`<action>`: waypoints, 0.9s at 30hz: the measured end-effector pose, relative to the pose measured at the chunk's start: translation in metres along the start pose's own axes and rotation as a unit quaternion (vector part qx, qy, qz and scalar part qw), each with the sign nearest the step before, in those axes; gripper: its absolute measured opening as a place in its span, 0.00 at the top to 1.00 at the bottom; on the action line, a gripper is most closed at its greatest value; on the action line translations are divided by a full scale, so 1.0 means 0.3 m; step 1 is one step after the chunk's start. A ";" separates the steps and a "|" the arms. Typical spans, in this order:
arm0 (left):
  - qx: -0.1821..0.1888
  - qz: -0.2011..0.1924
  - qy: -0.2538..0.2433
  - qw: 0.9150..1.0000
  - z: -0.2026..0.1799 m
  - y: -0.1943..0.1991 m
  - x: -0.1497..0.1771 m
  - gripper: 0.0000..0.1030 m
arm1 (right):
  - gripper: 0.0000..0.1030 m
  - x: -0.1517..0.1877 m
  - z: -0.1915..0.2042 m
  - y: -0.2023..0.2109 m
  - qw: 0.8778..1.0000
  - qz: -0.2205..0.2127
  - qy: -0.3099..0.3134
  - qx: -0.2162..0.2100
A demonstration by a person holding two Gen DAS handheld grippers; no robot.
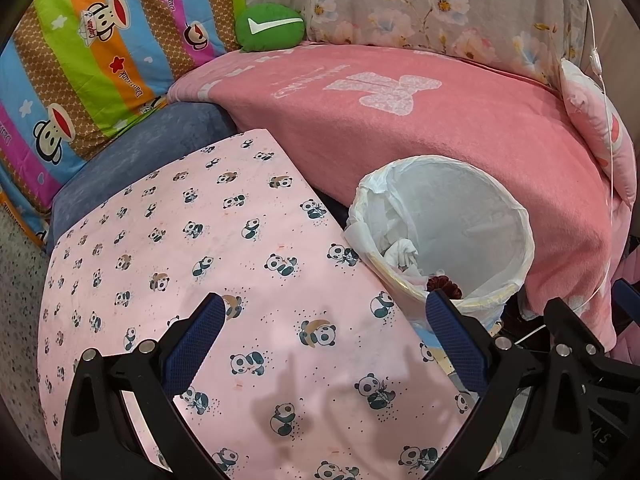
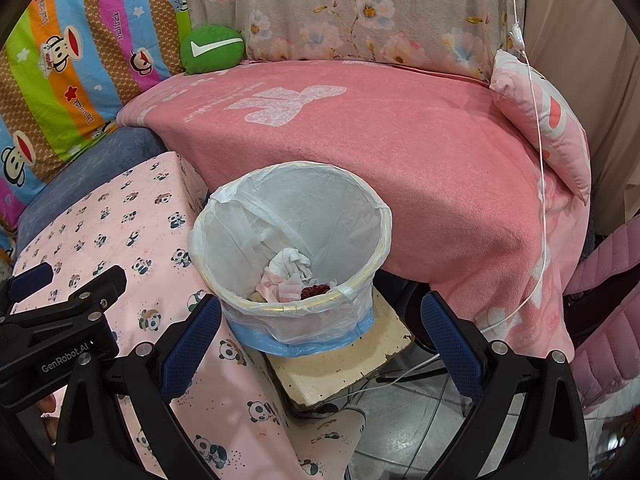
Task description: Collect trash
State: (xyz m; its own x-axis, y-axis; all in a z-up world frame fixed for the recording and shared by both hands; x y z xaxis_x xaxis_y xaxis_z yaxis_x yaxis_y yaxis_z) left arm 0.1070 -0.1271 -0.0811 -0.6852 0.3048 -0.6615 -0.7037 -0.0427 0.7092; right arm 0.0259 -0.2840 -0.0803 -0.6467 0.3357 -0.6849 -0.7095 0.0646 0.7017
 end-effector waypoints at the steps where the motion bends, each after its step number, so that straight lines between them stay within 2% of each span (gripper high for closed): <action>1: 0.000 0.000 0.000 1.000 0.000 0.000 0.000 0.07 | 0.04 0.000 0.000 0.000 1.000 0.000 0.000 0.000; 27: 0.000 0.005 -0.001 1.000 0.006 -0.006 0.021 0.07 | 0.04 0.013 -0.020 0.001 1.000 0.003 -0.001 0.001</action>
State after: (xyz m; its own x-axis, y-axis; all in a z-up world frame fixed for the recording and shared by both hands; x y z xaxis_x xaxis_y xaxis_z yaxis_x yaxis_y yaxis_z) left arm 0.1044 -0.1233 -0.0862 -0.6918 0.3071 -0.6536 -0.6968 -0.0461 0.7158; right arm 0.0214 -0.2882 -0.0840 -0.6502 0.3386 -0.6801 -0.7050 0.0647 0.7062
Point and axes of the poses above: each gripper's, at about its wrist camera, not at the fingertips, and y roughly against the way its jaws point, z to its left, x to its underside, the point moved 6 cm from there along -y, roughly the way its jaws point, and after that the axes turned 14 degrees about -x, right-handed, at the moved point
